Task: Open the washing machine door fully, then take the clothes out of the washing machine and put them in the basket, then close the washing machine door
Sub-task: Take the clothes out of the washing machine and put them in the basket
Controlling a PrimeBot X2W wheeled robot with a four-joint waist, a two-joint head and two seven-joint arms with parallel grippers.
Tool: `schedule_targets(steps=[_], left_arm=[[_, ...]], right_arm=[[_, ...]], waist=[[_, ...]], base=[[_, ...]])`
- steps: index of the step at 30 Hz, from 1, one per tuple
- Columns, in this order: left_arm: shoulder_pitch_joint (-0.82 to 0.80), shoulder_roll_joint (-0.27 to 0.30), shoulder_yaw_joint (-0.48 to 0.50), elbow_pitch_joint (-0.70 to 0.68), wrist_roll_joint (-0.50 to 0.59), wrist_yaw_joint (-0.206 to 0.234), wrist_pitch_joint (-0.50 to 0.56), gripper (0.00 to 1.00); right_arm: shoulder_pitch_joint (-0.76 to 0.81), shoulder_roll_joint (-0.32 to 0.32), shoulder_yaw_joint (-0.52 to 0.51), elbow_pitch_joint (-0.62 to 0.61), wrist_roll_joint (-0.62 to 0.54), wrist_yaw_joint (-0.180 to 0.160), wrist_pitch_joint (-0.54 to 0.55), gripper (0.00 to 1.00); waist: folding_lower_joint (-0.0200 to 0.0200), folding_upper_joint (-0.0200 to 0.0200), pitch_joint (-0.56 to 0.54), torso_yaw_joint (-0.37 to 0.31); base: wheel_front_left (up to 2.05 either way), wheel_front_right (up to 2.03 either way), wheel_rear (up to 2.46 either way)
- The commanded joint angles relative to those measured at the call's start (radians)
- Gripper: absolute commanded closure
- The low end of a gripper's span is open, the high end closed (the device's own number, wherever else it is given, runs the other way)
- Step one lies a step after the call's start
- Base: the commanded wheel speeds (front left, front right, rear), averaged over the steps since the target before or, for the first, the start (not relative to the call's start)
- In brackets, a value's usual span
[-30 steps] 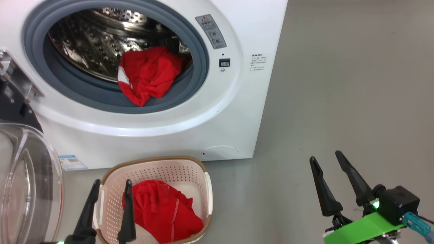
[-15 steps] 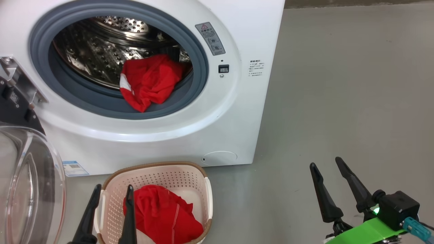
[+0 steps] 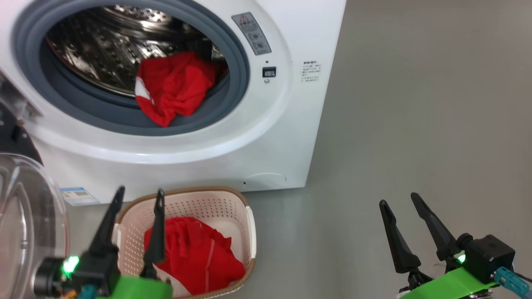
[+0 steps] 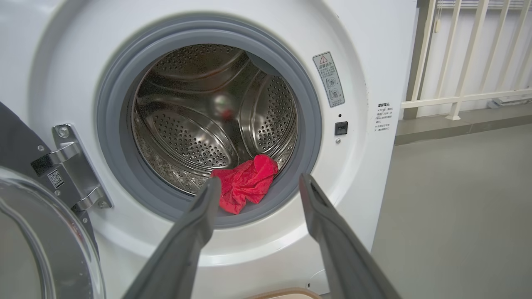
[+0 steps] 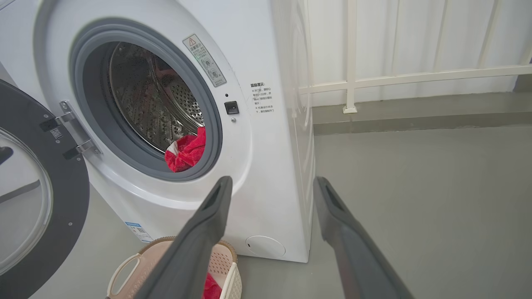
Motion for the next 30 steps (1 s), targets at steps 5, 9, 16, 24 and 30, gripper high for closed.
schedule_targets(steps=[5,9,16,24,30], left_arm=[[-0.149,0.03,0.039,0.053,0.003,-0.014,0.001,0.0],[-0.239,0.035,0.039,0.111,0.002,-0.026,-0.003,0.0],[-0.405,0.057,0.026,0.243,0.013,-0.059,-0.01,0.0],[-0.583,0.075,0.011,0.412,0.027,-0.085,0.002,0.0],[-0.718,0.086,-0.004,0.555,0.038,-0.103,0.0,0.0]], right_arm=[[-0.053,-0.003,0.032,-0.032,0.002,0.009,-0.006,0.0],[-0.068,-0.003,0.031,-0.035,0.0,0.009,-0.012,0.0],[-0.1,-0.003,0.034,-0.035,0.001,0.009,-0.03,0.0],[-0.131,-0.003,0.04,-0.03,0.005,0.009,-0.049,0.0],[-0.159,-0.003,0.047,-0.024,0.006,0.009,-0.061,0.0]], waist=[[0.0,0.0,0.062,-0.033],[0.0,0.0,0.106,-0.051],[0.0,0.0,0.186,-0.079],[0.0,0.0,0.266,-0.095],[0.0,0.0,0.323,-0.105]], base=[[0.0,0.0,0.0],[0.0,0.0,0.0],[0.0,0.0,0.0],[0.0,0.0,0.0],[0.0,0.0,0.0]])
